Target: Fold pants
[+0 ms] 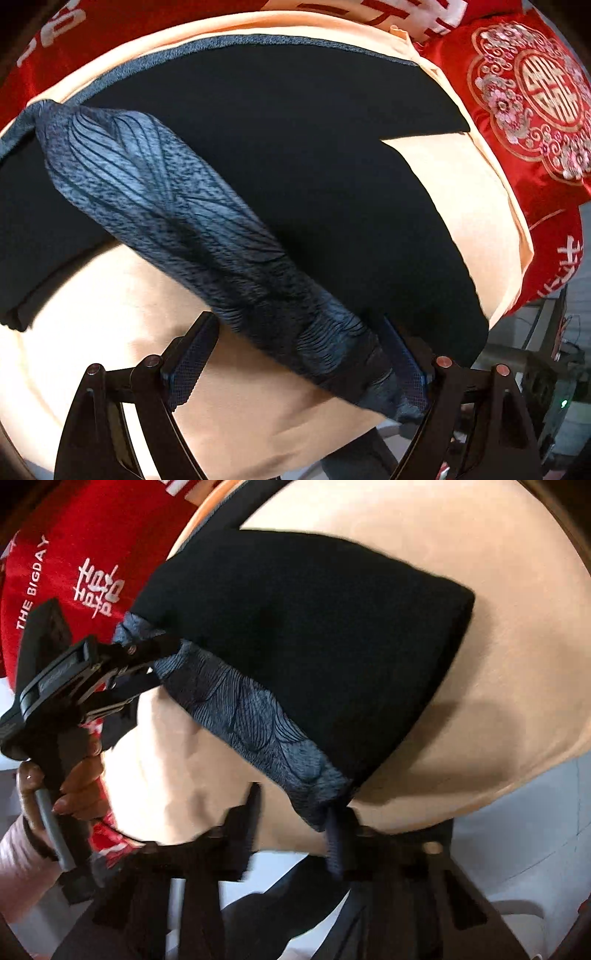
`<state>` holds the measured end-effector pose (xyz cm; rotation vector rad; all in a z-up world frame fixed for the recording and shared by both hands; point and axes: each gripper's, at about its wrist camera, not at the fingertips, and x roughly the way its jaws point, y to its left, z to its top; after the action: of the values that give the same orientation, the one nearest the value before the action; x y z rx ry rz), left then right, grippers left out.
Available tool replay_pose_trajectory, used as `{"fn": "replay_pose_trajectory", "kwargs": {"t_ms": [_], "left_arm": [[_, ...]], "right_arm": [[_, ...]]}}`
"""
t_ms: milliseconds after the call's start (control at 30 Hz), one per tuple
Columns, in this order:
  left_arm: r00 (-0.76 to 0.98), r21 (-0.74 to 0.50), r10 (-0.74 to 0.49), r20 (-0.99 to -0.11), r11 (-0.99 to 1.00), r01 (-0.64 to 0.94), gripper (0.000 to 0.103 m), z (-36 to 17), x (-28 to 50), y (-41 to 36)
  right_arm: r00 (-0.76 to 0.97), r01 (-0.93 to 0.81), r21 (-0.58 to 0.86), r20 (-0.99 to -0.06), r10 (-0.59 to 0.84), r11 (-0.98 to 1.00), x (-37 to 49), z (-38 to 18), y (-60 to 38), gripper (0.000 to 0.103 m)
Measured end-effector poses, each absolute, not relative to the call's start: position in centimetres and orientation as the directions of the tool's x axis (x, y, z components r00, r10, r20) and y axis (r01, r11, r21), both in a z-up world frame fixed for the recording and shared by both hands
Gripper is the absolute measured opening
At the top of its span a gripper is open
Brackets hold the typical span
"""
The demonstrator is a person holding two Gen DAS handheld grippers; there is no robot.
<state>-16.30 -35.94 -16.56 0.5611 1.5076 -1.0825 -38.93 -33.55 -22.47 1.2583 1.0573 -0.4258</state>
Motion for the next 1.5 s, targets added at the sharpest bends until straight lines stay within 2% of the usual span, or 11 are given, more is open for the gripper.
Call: {"fn": "replay_pose_trajectory", "kwargs": {"t_ms": [133,167,467,667,800,967,1033,1100,1133,1267,1500], "left_arm": [[-0.238,-0.307,-0.202,-0.950,0.467,0.829,0.026,-16.0,-16.4,-36.4],[-0.250,-0.318,-0.202,-0.947,0.473,0.821,0.024,-15.6,-16.2,-36.8],[-0.211,-0.336,-0.292,-0.933,0.491,0.804,0.024,-10.4,-13.6,-41.7],[-0.082,-0.253,-0.350,-0.933,0.480,0.840,0.025,-7.3,-10.5,-46.4],[0.044,-0.157,-0.349,-0.936,0.526,0.836,0.071,-6.5,-8.7,-47.5],[0.106,-0.077,-0.272,-0.957,0.586,0.807,0.071,-8.2,-6.5,-47.2],[0.119,-0.041,-0.221,-0.968,0.608,0.793,0.071,-9.7,-6.1,-47.1],[0.127,-0.012,-0.175,-0.976,0.629,0.778,0.071,-11.1,-5.7,-46.8],[0.130,0.004,-0.152,-0.980,0.637,0.770,0.071,-11.8,-5.5,-46.6],[0.157,0.062,-0.094,-0.983,0.637,0.768,0.071,-13.4,-5.6,-46.2],[0.154,0.076,-0.064,-0.986,0.648,0.757,0.071,-14.9,-5.6,-47.0]], "right_arm": [[0.508,0.746,0.600,-0.794,0.335,0.290,-38.5,-21.7,-34.3,0.003],[0.527,0.730,0.619,-0.780,0.338,0.290,-38.4,-21.0,-34.8,0.003],[0.645,0.602,0.680,-0.723,0.248,0.418,-34.7,-10.9,-47.0,0.003],[0.618,0.608,0.638,-0.754,0.222,0.472,-30.3,-9.9,-57.7,0.003],[0.567,0.644,0.556,-0.808,0.161,0.526,-27.1,-11.0,-63.7,0.003],[0.495,0.710,0.459,-0.865,0.086,0.534,-24.7,-13.4,-68.4,0.007],[0.433,0.743,0.400,-0.899,0.070,0.537,-24.0,-14.5,-69.5,0.021],[0.405,0.760,0.358,-0.914,0.036,0.543,-24.2,-14.5,-69.5,0.072],[0.406,0.758,0.338,-0.914,0.002,0.558,-24.5,-14.0,-69.2,0.079],[0.387,0.742,0.274,-0.920,-0.058,0.611,-26.1,-11.8,-67.0,0.080],[0.316,0.777,0.221,-0.947,-0.063,0.589,-29.0,-13.0,-62.7,0.058]]}}
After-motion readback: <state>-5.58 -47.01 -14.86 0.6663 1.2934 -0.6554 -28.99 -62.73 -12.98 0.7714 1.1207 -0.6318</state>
